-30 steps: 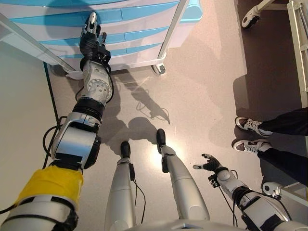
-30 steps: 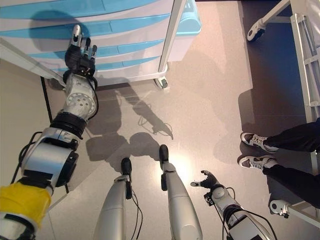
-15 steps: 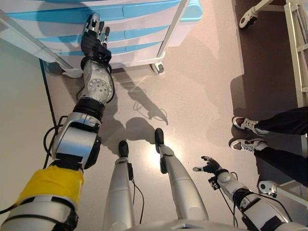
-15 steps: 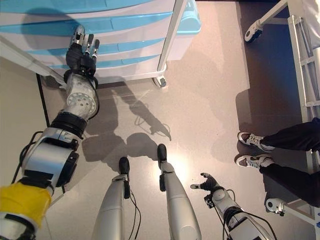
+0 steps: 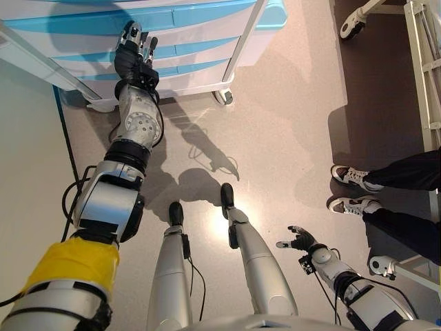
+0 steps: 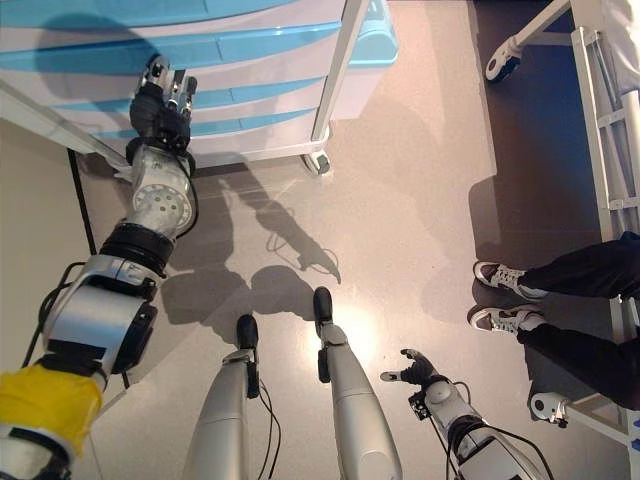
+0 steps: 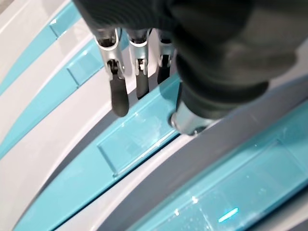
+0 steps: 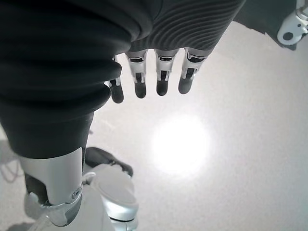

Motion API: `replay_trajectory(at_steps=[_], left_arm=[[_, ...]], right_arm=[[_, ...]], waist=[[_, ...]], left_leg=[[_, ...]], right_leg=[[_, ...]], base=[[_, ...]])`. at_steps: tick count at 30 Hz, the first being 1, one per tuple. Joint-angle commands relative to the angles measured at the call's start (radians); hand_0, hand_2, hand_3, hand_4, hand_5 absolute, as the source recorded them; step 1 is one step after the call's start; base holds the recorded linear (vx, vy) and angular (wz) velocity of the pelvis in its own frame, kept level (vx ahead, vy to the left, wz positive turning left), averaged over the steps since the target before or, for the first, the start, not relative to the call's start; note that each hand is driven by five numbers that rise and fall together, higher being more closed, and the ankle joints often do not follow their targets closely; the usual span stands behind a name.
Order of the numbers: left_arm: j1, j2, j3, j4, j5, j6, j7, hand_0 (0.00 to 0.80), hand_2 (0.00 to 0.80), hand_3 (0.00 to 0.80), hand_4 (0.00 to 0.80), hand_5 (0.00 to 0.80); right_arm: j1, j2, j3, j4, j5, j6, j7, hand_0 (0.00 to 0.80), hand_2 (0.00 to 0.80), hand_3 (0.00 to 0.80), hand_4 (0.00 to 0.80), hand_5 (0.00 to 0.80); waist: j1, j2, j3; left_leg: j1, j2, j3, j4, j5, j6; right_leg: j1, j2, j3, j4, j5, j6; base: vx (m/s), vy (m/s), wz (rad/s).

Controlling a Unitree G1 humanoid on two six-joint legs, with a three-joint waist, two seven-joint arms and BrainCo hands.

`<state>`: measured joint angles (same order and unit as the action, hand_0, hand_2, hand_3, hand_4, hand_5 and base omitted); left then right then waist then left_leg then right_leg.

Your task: Open the drawer and pick up the medicine

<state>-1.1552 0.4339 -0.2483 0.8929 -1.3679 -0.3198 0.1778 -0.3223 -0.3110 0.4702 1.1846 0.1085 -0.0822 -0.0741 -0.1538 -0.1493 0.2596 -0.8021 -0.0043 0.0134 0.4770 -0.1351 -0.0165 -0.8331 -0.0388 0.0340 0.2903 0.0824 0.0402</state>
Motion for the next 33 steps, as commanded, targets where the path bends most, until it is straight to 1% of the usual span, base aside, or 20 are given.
replay_trajectory(at_steps=[1, 7, 16, 22, 23, 25, 27, 28, 29, 33], left_arm=[[-0.149, 0.038, 0.036, -0.042, 0.033, -0.073, -0.043, 0.800, 0.800, 0.800, 0.800, 0.800], [-0.145, 0.033, 0.031, -0.056, 0.033, -0.074, -0.050, 0.800, 0.800, 0.800, 0.800, 0.800], [-0.091, -0.029, 0.037, -0.133, 0.013, -0.080, -0.079, 0.800, 0.800, 0.800, 0.800, 0.800], [-0.009, -0.118, 0.037, -0.228, -0.001, -0.082, -0.106, 0.800, 0.800, 0.800, 0.800, 0.800], [0.020, -0.147, 0.034, -0.258, -0.010, -0.083, -0.111, 0.800, 0.800, 0.800, 0.800, 0.800], [0.023, -0.148, 0.034, -0.262, -0.008, -0.083, -0.109, 0.800, 0.800, 0.800, 0.800, 0.800], [0.066, -0.185, 0.035, -0.296, -0.018, -0.083, -0.116, 0.800, 0.800, 0.800, 0.800, 0.800], [0.068, -0.186, 0.034, -0.299, -0.017, -0.083, -0.115, 0.800, 0.800, 0.800, 0.800, 0.800], [0.100, -0.218, 0.037, -0.327, -0.031, -0.087, -0.125, 0.800, 0.800, 0.800, 0.800, 0.800], [0.171, -0.272, 0.028, -0.370, -0.041, -0.074, -0.132, 0.800, 0.800, 0.800, 0.800, 0.800]], right_arm=[[0.015, -0.060, 0.014, 0.033, 0.003, 0.001, -0.006, 0.000, 0.000, 0.000, 0.000, 0.000], [0.014, -0.063, 0.016, 0.030, -0.001, 0.000, -0.006, 0.000, 0.000, 0.000, 0.000, 0.000], [0.024, -0.055, 0.018, 0.023, 0.001, -0.002, 0.002, 0.000, 0.000, 0.000, 0.000, 0.000], [0.027, -0.045, 0.018, 0.018, -0.012, -0.001, 0.002, 0.000, 0.000, 0.000, 0.000, 0.000], [0.028, -0.042, 0.017, 0.016, -0.015, -0.001, 0.001, 0.000, 0.000, 0.000, 0.000, 0.000], [0.029, -0.042, 0.017, 0.016, -0.015, -0.001, 0.001, 0.000, 0.000, 0.000, 0.000, 0.000], [0.026, -0.032, 0.019, 0.009, -0.016, -0.002, 0.000, 0.000, 0.000, 0.000, 0.000, 0.000], [0.027, -0.032, 0.019, 0.009, -0.016, -0.002, -0.001, 0.000, 0.000, 0.000, 0.000, 0.000], [0.026, -0.026, 0.021, 0.007, -0.018, -0.003, -0.002, 0.000, 0.000, 0.000, 0.000, 0.000], [0.027, -0.016, 0.022, -0.004, -0.023, -0.004, -0.005, 0.000, 0.000, 0.000, 0.000, 0.000]], waist=[[-0.003, 0.047, 0.012], [-0.002, 0.051, 0.012], [0.008, 0.054, 0.014], [0.022, 0.053, 0.020], [0.026, 0.053, 0.022], [0.026, 0.053, 0.022], [0.035, 0.050, 0.027], [0.035, 0.050, 0.027], [0.040, 0.046, 0.030], [0.051, 0.044, 0.034]], left_leg=[[0.036, -0.060, -0.003, -0.129, 0.042, 0.052], [0.035, -0.060, -0.005, -0.122, 0.042, 0.052], [0.032, -0.066, -0.015, -0.118, 0.044, 0.050], [0.044, -0.071, -0.026, -0.124, 0.053, 0.047], [0.049, -0.072, -0.030, -0.129, 0.056, 0.046], [0.050, -0.073, -0.031, -0.129, 0.056, 0.046], [0.057, -0.074, -0.036, -0.136, 0.063, 0.044], [0.058, -0.074, -0.036, -0.137, 0.063, 0.044], [0.061, -0.076, -0.040, -0.139, 0.066, 0.043], [0.068, -0.076, -0.047, -0.139, 0.071, 0.040]], right_leg=[[0.041, 0.023, -0.019, 0.036, -0.031, 0.055], [0.039, 0.022, -0.022, 0.043, -0.032, 0.053], [0.038, 0.018, -0.029, 0.058, -0.040, 0.045], [0.047, 0.015, -0.039, 0.069, -0.046, 0.040], [0.053, 0.013, -0.043, 0.068, -0.047, 0.039], [0.054, 0.012, -0.043, 0.067, -0.047, 0.039], [0.063, 0.010, -0.050, 0.065, -0.047, 0.037], [0.064, 0.010, -0.051, 0.065, -0.047, 0.037], [0.067, 0.009, -0.056, 0.066, -0.048, 0.036], [0.076, 0.006, -0.065, 0.070, -0.053, 0.032]], base=[[0.000, 0.000, 0.00], [0.000, 0.000, 0.00], [0.000, 0.000, 0.00], [-0.003, -0.006, 0.00], [-0.017, -0.031, 0.02], [-0.011, -0.018, 0.05], [-0.019, -0.029, 0.11], [-0.022, -0.036, 0.15], [-0.020, -0.037, 0.12], [-0.020, -0.041, 0.09]])
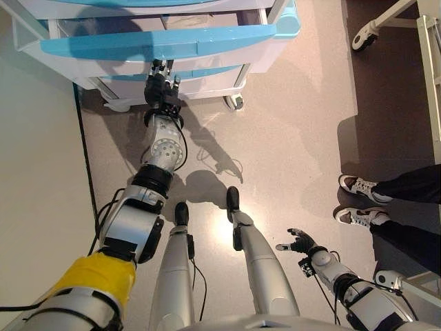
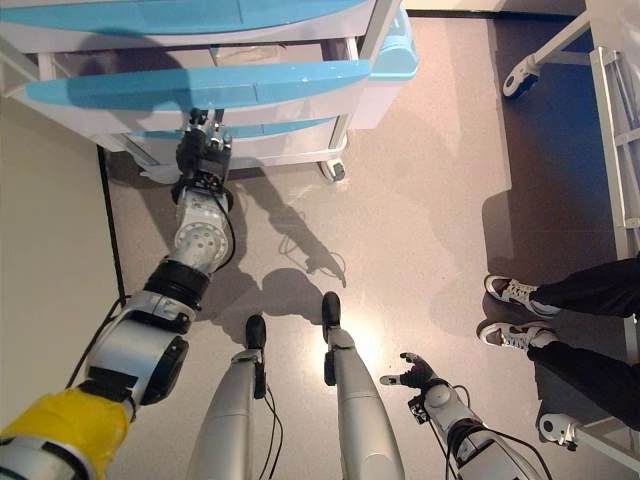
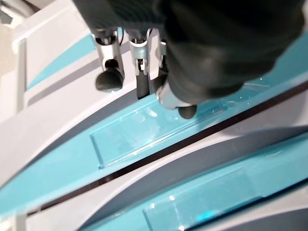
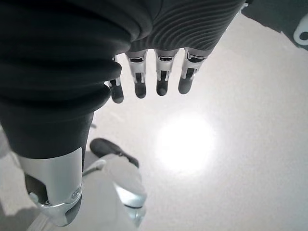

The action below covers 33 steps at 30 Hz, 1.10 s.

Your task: Open the drawer and pick up the medicine

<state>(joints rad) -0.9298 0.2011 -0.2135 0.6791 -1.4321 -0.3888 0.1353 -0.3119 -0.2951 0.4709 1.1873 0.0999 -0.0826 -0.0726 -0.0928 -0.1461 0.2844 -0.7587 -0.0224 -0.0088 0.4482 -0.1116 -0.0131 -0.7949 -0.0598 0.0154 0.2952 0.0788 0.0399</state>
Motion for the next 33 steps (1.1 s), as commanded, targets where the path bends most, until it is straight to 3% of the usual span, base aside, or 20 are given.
replay_trajectory(at_steps=[1, 7, 13, 17, 24, 31, 33], left_arm=[[-0.036, -0.053, -0.003, -0.173, 0.019, -0.007, -0.094, 0.800, 0.800, 0.800, 0.800, 0.800], [0.097, -0.119, -0.022, -0.234, -0.007, 0.020, -0.117, 0.800, 0.800, 0.800, 0.800, 0.800], [0.257, -0.128, -0.044, -0.314, 0.003, 0.060, -0.149, 0.800, 0.800, 0.800, 0.800, 0.800], [0.432, -0.114, -0.077, -0.362, -0.005, 0.153, -0.205, 0.800, 0.800, 0.800, 0.800, 0.800], [0.595, -0.098, -0.130, -0.399, -0.040, 0.246, -0.268, 0.800, 0.800, 0.800, 0.800, 0.800], [0.713, -0.043, -0.114, -0.430, -0.063, 0.292, -0.299, 0.800, 0.800, 0.800, 0.800, 0.800], [0.743, -0.033, -0.094, -0.383, -0.059, 0.305, -0.298, 0.800, 0.800, 0.800, 0.800, 0.800]], right_arm=[[0.019, -0.029, 0.020, -0.010, -0.013, -0.004, -0.006, 0.000, 0.000, 0.000, 0.000, 0.000], [0.028, -0.019, 0.017, -0.023, -0.022, -0.008, -0.005, 0.000, 0.000, 0.000, 0.000, 0.000], [0.033, -0.010, -0.001, -0.036, -0.021, -0.011, -0.008, 0.000, 0.000, 0.000, 0.000, 0.000], [0.024, 0.002, -0.019, -0.039, -0.031, -0.014, -0.002, 0.000, 0.000, 0.000, 0.000, 0.000], [0.012, 0.010, -0.035, -0.033, -0.031, -0.019, -0.004, 0.000, 0.000, 0.000, 0.000, 0.000], [0.022, 0.000, -0.040, -0.037, -0.046, -0.023, -0.001, 0.000, 0.000, 0.000, 0.000, 0.000], [0.028, -0.008, -0.048, -0.033, -0.055, -0.019, -0.004, 0.000, 0.000, 0.000, 0.000, 0.000]], waist=[[-0.007, 0.041, 0.011], [0.009, 0.039, 0.011], [0.030, 0.043, 0.013], [0.062, 0.050, 0.029], [0.097, 0.063, 0.047], [0.123, 0.064, 0.057], [0.134, 0.066, 0.057]], left_leg=[[0.027, -0.058, -0.027, -0.110, 0.048, 0.036], [0.046, -0.061, -0.039, -0.104, 0.047, 0.035], [0.082, -0.064, -0.051, -0.126, 0.055, 0.034], [0.118, -0.069, -0.067, -0.166, 0.081, 0.033], [0.138, -0.078, -0.107, -0.191, 0.110, 0.028], [0.140, -0.075, -0.142, -0.203, 0.128, 0.020], [0.141, -0.073, -0.159, -0.211, 0.141, 0.014]], right_leg=[[0.040, 0.027, -0.049, 0.068, -0.052, 0.031], [0.061, 0.026, -0.061, 0.082, -0.066, 0.024], [0.094, 0.026, -0.068, 0.079, -0.072, 0.018], [0.121, 0.018, -0.090, 0.079, -0.083, 0.015], [0.150, 0.002, -0.135, 0.083, -0.099, 0.009], [0.169, -0.001, -0.174, 0.072, -0.104, 0.006], [0.179, -0.003, -0.197, 0.072, -0.115, 0.002]], base=[[-0.017, -0.042, 0.08], [-0.010, -0.033, 0.11], [0.000, -0.022, 0.03], [-0.001, -0.045, 0.09], [-0.003, -0.055, 0.26], [-0.008, -0.066, 0.16], [-0.002, -0.071, 0.21]])
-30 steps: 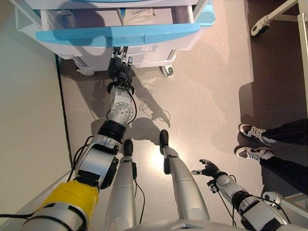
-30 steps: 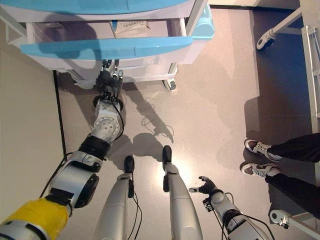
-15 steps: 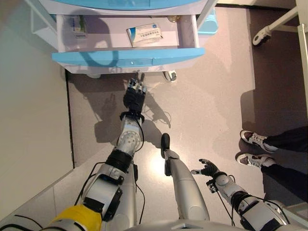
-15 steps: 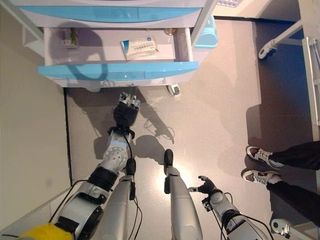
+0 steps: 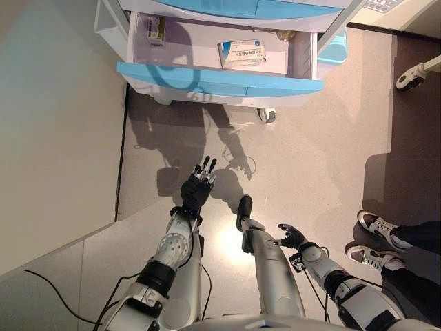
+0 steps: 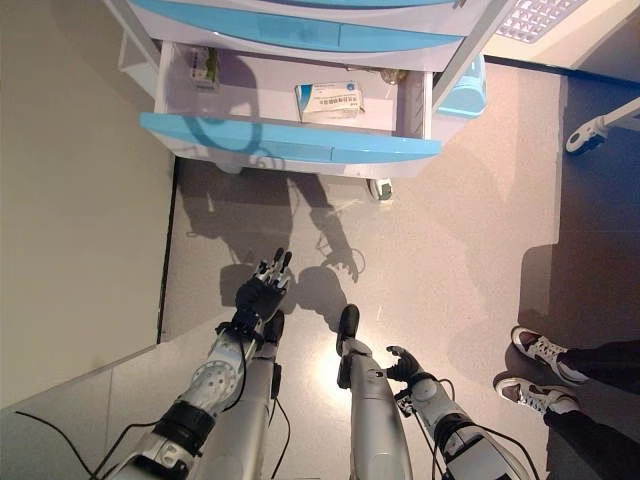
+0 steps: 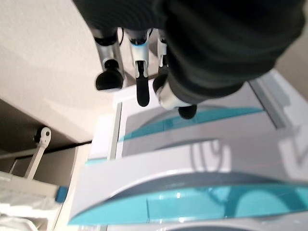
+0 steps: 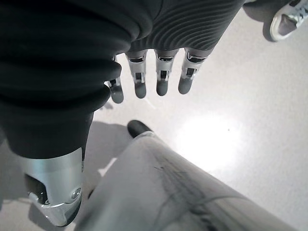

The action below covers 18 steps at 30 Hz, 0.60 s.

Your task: Open the drawer and pick up the medicine

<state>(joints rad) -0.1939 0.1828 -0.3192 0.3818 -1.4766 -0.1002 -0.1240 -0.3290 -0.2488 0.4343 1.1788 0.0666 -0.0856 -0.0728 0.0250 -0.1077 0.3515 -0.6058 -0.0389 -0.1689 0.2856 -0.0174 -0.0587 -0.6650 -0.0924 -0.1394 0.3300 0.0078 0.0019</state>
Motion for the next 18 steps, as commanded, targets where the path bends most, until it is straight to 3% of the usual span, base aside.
replay_trajectory(at_steps=[1, 4, 6, 7, 9, 10, 12, 13, 14, 15, 18], left_arm=[[0.007, -0.015, 0.012, -0.085, -0.015, 0.017, -0.038, 0.800, 0.800, 0.800, 0.800, 0.800], [0.010, -0.016, 0.044, 0.006, -0.004, 0.009, -0.024, 0.800, 0.800, 0.800, 0.800, 0.800], [0.004, -0.020, 0.071, 0.079, 0.018, -0.004, -0.001, 0.499, 0.499, 0.499, 0.499, 0.499], [-0.001, -0.021, 0.129, 0.180, 0.048, -0.040, 0.042, 0.000, 0.000, 0.000, 0.000, 0.000], [-0.001, -0.023, 0.153, 0.193, 0.046, -0.052, 0.048, 0.000, 0.000, 0.000, 0.000, 0.000], [0.004, -0.006, 0.211, 0.237, 0.101, -0.082, 0.068, 0.000, 0.000, 0.000, 0.000, 0.000], [0.013, 0.016, 0.256, 0.270, 0.182, -0.098, 0.087, 0.000, 0.000, 0.000, 0.000, 0.000], [0.013, 0.016, 0.256, 0.270, 0.182, -0.098, 0.087, 0.000, 0.000, 0.000, 0.000, 0.000], [0.029, 0.043, 0.285, 0.324, 0.300, -0.113, 0.116, 0.000, 0.000, 0.000, 0.000, 0.000], [0.029, 0.043, 0.285, 0.324, 0.300, -0.113, 0.116, 0.000, 0.000, 0.000, 0.000, 0.000], [0.018, 0.092, 0.304, 0.455, 0.566, -0.111, 0.163, 0.000, 0.000, 0.000, 0.000, 0.000]], right_arm=[[0.045, -0.054, -0.012, -0.025, -0.022, -0.016, -0.004, 0.000, 0.000, 0.000, 0.000, 0.000], [0.049, -0.059, -0.024, -0.025, -0.014, -0.014, -0.007, 0.000, 0.000, 0.000, 0.000, 0.000], [0.050, -0.058, -0.033, -0.030, 0.001, -0.017, -0.015, 0.000, 0.000, 0.000, 0.000, 0.000], [0.050, -0.054, -0.055, -0.064, 0.056, -0.031, -0.027, 0.000, 0.000, 0.000, 0.000, 0.000], [0.054, -0.056, -0.062, -0.093, 0.076, -0.039, -0.033, 0.000, 0.000, 0.000, 0.000, 0.000], [0.072, -0.070, -0.085, -0.220, 0.112, -0.069, -0.048, 0.000, 0.000, 0.000, 0.000, 0.000], [0.111, -0.111, -0.105, -0.419, 0.122, -0.096, -0.046, 0.000, 0.000, 0.000, 0.000, 0.000], [0.111, -0.111, -0.105, -0.419, 0.122, -0.096, -0.046, 0.000, 0.000, 0.000, 0.000, 0.000], [0.152, -0.159, -0.125, -0.585, 0.144, -0.124, -0.025, 0.000, 0.000, 0.000, 0.000, 0.000], [0.154, -0.160, -0.125, -0.586, 0.144, -0.123, -0.025, 0.000, 0.000, 0.000, 0.000, 0.000], [0.196, -0.238, -0.142, -0.816, 0.156, -0.156, 0.014, 0.000, 0.000, 0.000, 0.000, 0.000]], waist=[[0.016, 0.028, -0.009], [0.020, 0.030, -0.016], [0.021, 0.031, -0.020], [0.019, 0.030, -0.026], [0.017, 0.030, -0.027], [0.012, 0.030, -0.028], [0.004, 0.032, -0.029], [0.004, 0.032, -0.029], [-0.004, 0.033, -0.031], [-0.004, 0.033, -0.032], [-0.014, 0.036, -0.036]], left_leg=[[-0.012, -0.056, 0.001, -0.049, 0.047, 0.059], [-0.002, -0.056, -0.016, -0.061, 0.055, 0.053], [0.006, -0.052, -0.019, -0.069, 0.057, 0.051], [0.015, -0.045, -0.021, -0.076, 0.058, 0.049], [0.020, -0.044, -0.021, -0.080, 0.059, 0.048], [0.027, -0.038, -0.014, -0.082, 0.058, 0.046], [0.013, -0.035, -0.007, -0.078, 0.083, 0.047], [0.013, -0.035, -0.007, -0.078, 0.083, 0.047], [0.014, -0.033, -0.001, -0.072, 0.080, 0.048], [0.014, -0.033, -0.001, -0.072, 0.080, 0.048], [0.016, -0.029, 0.012, -0.069, 0.078, 0.048]], right_leg=[[0.049, 0.030, -0.043, 0.037, -0.044, 0.040], [0.065, 0.029, -0.060, 0.031, -0.054, 0.037], [0.072, 0.032, -0.065, 0.029, -0.059, 0.035], [0.081, 0.035, -0.065, 0.022, -0.062, 0.035], [0.084, 0.037, -0.064, 0.019, -0.063, 0.035], [0.087, 0.040, -0.060, 0.017, -0.066, 0.036], [0.082, 0.039, -0.065, 0.007, -0.041, 0.031], [0.082, 0.039, -0.065, 0.007, -0.041, 0.031], [0.086, 0.037, -0.060, 0.008, -0.043, 0.033], [0.086, 0.037, -0.060, 0.008, -0.043, 0.033], [0.087, 0.033, -0.051, 0.009, -0.042, 0.036]], base=[[0.017, -0.058, 0.18], [0.024, -0.038, 0.18], [0.027, -0.024, 0.18], [0.000, 0.000, 0.00], [0.009, 0.005, -0.02], [-0.068, 0.032, -0.05], [-0.068, 0.038, -0.01], [0.027, 0.031, 0.00], [0.000, 0.000, 0.00], [0.034, 0.055, -0.03], [0.018, 0.050, -0.04]])
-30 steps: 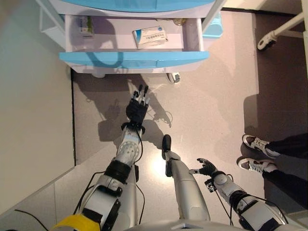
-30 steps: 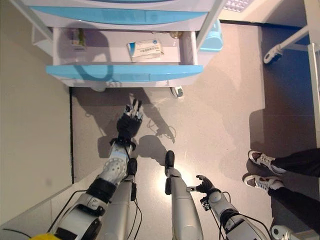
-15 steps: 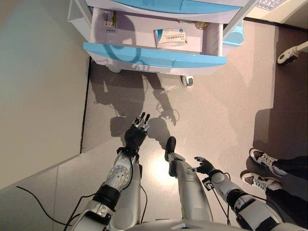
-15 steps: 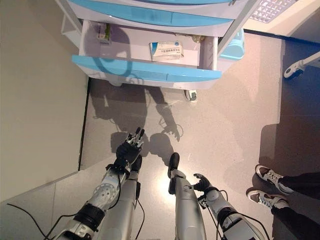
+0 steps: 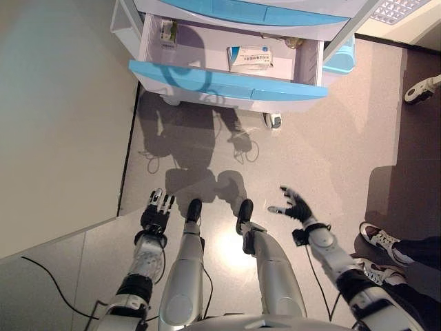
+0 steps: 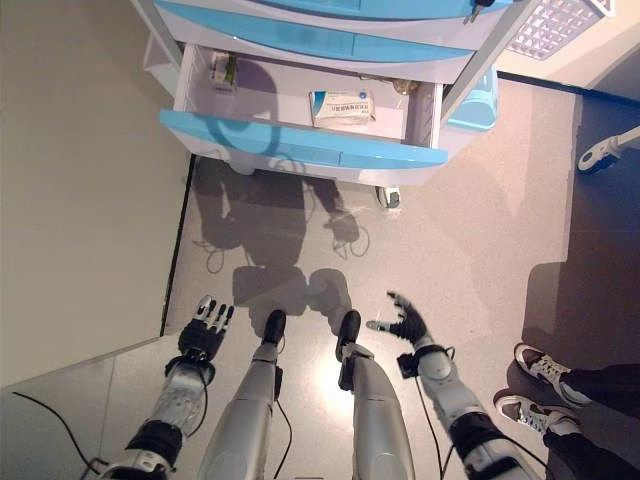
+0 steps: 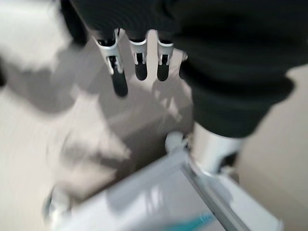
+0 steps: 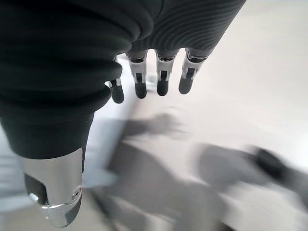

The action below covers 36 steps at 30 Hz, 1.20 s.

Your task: Open the drawer and pick up the medicine

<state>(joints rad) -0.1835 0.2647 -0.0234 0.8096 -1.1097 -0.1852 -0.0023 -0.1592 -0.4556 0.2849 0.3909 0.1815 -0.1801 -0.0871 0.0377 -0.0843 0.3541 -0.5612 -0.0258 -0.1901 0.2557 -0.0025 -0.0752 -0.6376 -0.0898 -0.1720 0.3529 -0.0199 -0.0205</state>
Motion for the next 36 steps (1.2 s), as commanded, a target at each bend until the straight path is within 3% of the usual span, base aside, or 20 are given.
replay_trajectory(at_steps=[1, 6, 11, 16, 21, 24, 28, 32, 33, 36], left_arm=[[-0.006, 0.022, 0.010, 0.062, 0.270, -0.028, 0.056, 0.000, 0.000, 0.000, 0.000, 0.000], [-0.052, 0.043, 0.049, 0.173, 0.422, -0.033, 0.120, 0.000, 0.000, 0.000, 0.000, 0.000], [-0.047, 0.050, 0.084, 0.250, 0.458, -0.026, 0.109, 0.000, 0.000, 0.000, 0.000, 0.000], [-0.020, 0.046, 0.123, 0.289, 0.464, -0.027, 0.115, 0.000, 0.000, 0.000, 0.000, 0.000], [-0.005, 0.050, 0.138, 0.297, 0.454, -0.029, 0.119, 0.000, 0.000, 0.000, 0.000, 0.000], [0.002, 0.073, 0.138, 0.308, 0.456, -0.028, 0.119, 0.000, 0.000, 0.000, 0.000, 0.000], [0.007, 0.088, 0.140, 0.310, 0.440, -0.023, 0.108, 0.000, 0.000, 0.000, 0.000, 0.000], [0.012, 0.116, 0.144, 0.334, 0.404, -0.020, 0.103, 0.000, 0.000, 0.000, 0.000, 0.000], [0.016, 0.128, 0.135, 0.338, 0.384, -0.024, 0.103, 0.000, 0.000, 0.000, 0.000, 0.000], [0.011, 0.153, 0.120, 0.348, 0.354, -0.019, 0.094, 0.000, 0.000, 0.000, 0.000, 0.000]], right_arm=[[0.036, -0.047, 0.002, -0.090, 0.060, -0.075, 0.045, 0.000, 0.000, 0.000, 0.000, 0.000], [0.048, -0.160, -0.035, -0.384, 0.130, -0.110, 0.128, 0.000, 0.000, 0.000, 0.000, 0.000], [0.065, -0.217, -0.152, -0.604, 0.284, -0.141, 0.183, 0.000, 0.000, 0.000, 0.000, 0.000], [-0.025, -0.190, -0.292, -0.684, 0.213, -0.200, 0.067, 0.000, 0.000, 0.000, 0.000, 0.000], [-0.161, -0.194, -0.294, -0.630, 0.084, -0.203, -0.044, 0.000, 0.000, 0.000, 0.000, 0.000], [-0.320, -0.256, -0.228, -0.518, -0.038, -0.151, -0.119, 0.000, 0.000, 0.000, 0.000, 0.000], [-0.458, -0.307, -0.143, -0.392, -0.022, -0.104, -0.113, 0.000, 0.000, 0.000, 0.000, 0.000], [-0.640, -0.307, -0.032, -0.219, 0.102, -0.059, -0.092, 0.000, 0.000, 0.000, 0.000, 0.000], [-0.743, -0.276, 0.037, -0.077, 0.188, -0.042, -0.079, 0.000, 0.000, 0.000, 0.000, 0.000], [-0.945, -0.273, 0.167, 0.123, 0.229, 0.018, -0.057, 0.000, 0.000, 0.000, 0.000, 0.000]], waist=[[-0.028, 0.011, -0.041], [-0.031, 0.001, -0.051], [-0.034, -0.006, -0.054], [-0.032, -0.011, -0.059], [-0.015, -0.011, -0.059], [0.016, -0.016, -0.060], [0.039, -0.017, -0.054], [0.072, -0.021, -0.047], [0.089, -0.024, -0.043], [0.110, -0.027, -0.033]], left_leg=[[-0.026, -0.041, 0.034, -0.045, 0.065, 0.065], [-0.017, -0.045, 0.041, -0.069, 0.069, 0.066], [-0.010, -0.050, 0.049, -0.080, 0.068, 0.071], [-0.007, -0.057, 0.058, -0.080, 0.058, 0.082], [-0.007, -0.064, 0.059, -0.079, 0.055, 0.089], [-0.005, -0.067, 0.053, -0.091, 0.063, 0.091], [-0.004, -0.070, 0.046, -0.098, 0.073, 0.088], [-0.007, -0.073, 0.035, -0.099, 0.081, 0.084], [-0.009, -0.075, 0.030, -0.096, 0.083, 0.083], [-0.010, -0.077, 0.025, -0.089, 0.084, 0.080]], right_leg=[[0.059, 0.029, -0.016, -0.015, -0.012, 0.060], [0.059, 0.020, -0.012, -0.024, -0.006, 0.068], [0.060, 0.013, -0.002, -0.031, 0.003, 0.075], [0.063, 0.009, 0.009, -0.037, 0.012, 0.083], [0.064, 0.006, 0.012, -0.038, 0.017, 0.085], [0.069, -0.001, 0.007, -0.046, 0.019, 0.084], [0.076, -0.006, -0.006, -0.052, 0.020, 0.083], [0.083, -0.012, -0.025, -0.055, 0.018, 0.079], [0.085, -0.015, -0.030, -0.052, 0.017, 0.077], [0.088, -0.018, -0.037, -0.046, 0.016, 0.076]], base=[[0.019, 0.044, -0.02], [0.020, 0.038, -0.03], [0.017, 0.057, -0.06], [0.014, 0.071, -0.03], [0.000, 0.043, -0.05], [-0.007, 0.022, -0.02], [-0.003, 0.002, 0.06], [0.000, 0.006, 0.10], [0.003, 0.023, 0.17], [0.003, 0.020, 0.19]])
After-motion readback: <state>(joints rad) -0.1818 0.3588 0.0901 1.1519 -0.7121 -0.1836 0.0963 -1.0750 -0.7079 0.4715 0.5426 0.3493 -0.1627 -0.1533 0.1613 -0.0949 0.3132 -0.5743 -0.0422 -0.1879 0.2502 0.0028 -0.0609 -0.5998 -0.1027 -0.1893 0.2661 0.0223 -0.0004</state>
